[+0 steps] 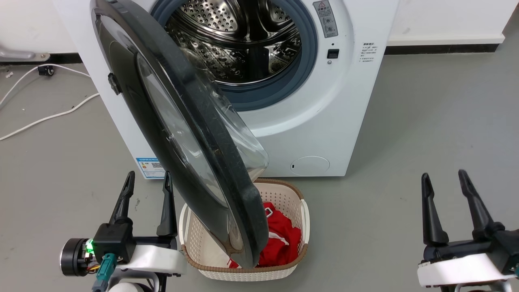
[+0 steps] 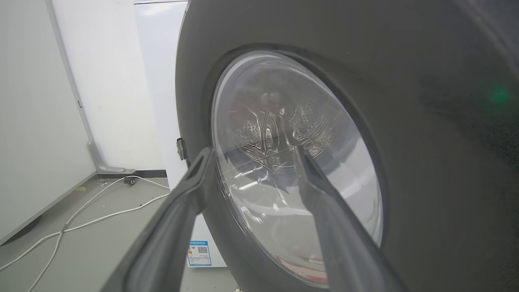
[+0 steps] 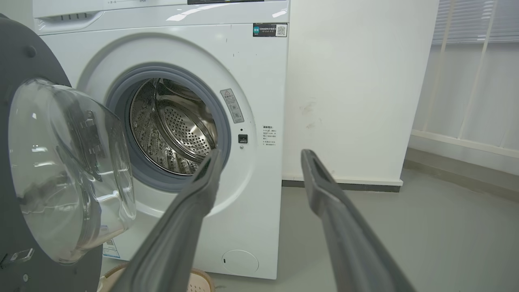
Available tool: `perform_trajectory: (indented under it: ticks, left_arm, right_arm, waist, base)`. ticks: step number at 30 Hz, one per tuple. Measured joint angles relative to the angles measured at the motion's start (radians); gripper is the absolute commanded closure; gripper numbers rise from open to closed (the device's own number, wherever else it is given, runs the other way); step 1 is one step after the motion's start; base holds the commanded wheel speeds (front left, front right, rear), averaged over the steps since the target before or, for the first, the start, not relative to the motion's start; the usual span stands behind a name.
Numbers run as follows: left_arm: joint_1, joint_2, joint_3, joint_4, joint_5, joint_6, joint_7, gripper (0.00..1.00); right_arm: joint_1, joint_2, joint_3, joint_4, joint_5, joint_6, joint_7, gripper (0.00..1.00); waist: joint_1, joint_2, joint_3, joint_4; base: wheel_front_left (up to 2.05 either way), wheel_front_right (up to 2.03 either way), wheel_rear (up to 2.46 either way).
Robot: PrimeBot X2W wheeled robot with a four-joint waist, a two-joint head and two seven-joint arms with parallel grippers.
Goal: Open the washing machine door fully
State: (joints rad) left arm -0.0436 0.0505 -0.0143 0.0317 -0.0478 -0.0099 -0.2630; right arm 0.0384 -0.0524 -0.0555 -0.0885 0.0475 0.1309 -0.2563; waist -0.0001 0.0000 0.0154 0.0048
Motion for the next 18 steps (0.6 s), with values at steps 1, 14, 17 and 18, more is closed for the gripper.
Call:
perform_trajectory:
  ticks: [1, 14, 17, 18]
  left_arm:
    - [0.0, 0.0, 0.0, 0.0, 0.0, 0.0, 0.0, 0.0]
    - [0.0, 0.0, -0.005, -0.001, 0.001, 0.0, 0.0, 0.0]
    - [0.0, 0.0, -0.006, 0.0, 0.0, -0.001, 0.0, 1.0]
    - [0.0, 0.0, -0.006, 0.0, 0.0, -0.003, 0.0, 1.0]
  right_arm:
    - [0.007, 0.0, 0.003, 0.011, 0.013, 0.0, 0.0, 0.0]
    - [0.002, 0.001, 0.021, 0.085, 0.065, 0.0, -0.004, 0.0]
    - [0.0, 0.001, 0.019, 0.089, 0.068, 0.0, -0.005, 0.0]
    - [-0.001, 0.001, 0.019, 0.09, 0.069, 0.0, -0.006, 0.0]
  waist:
    - [0.0, 0.0, 0.001, -0.001]
    - [0.0, 0.0, 0.004, -0.002]
    - [0.0, 0.0, 0.005, -0.001]
    - [0.0, 0.0, 0.005, 0.0]
  base:
    - [0.0, 0.0, 0.0]
    - [0.0, 0.0, 0.0]
    - [0.0, 0.0, 0.0]
    - [0.0, 0.0, 0.0]
